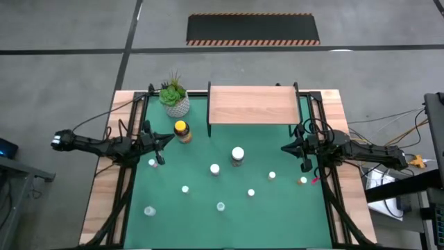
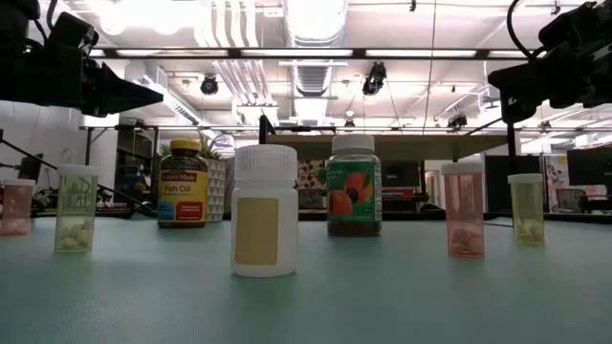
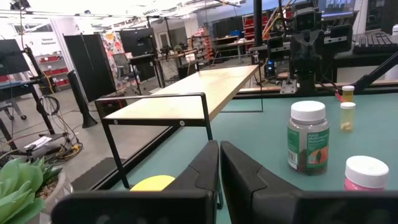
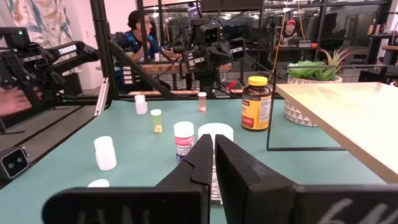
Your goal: Pick and place medicine bottles onto shelf by color
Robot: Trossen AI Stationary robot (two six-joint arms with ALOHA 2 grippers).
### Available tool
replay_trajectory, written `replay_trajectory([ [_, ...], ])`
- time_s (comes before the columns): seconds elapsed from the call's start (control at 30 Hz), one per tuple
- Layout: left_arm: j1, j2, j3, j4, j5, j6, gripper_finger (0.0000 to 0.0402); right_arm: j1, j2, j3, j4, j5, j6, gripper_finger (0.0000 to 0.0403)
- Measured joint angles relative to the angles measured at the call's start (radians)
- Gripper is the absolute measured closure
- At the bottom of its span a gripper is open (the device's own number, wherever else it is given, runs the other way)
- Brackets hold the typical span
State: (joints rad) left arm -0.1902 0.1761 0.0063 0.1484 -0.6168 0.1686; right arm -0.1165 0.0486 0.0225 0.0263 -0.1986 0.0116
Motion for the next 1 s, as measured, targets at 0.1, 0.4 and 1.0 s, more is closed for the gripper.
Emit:
replay_trajectory([
  [0.1, 0.000, 0.000, 0.000, 0.000, 0.000, 0.000, 0.0401, 0.000, 0.000, 0.000, 0.004, 0.013, -0.130, 0.0394],
  [0.4, -0.001, 0.000, 0.000, 0.137, 0.043, -0.312, 0.0401, 0.006, -0.001, 0.000, 0.082, 0.014, 0.328, 0.0394],
  [1.0, 0.000, 0.048, 0.000, 0.509, 0.041, -0.113, 0.0401, 0.006, 0.020, 0.000, 0.239, 0.192, 0.191, 0.0394],
])
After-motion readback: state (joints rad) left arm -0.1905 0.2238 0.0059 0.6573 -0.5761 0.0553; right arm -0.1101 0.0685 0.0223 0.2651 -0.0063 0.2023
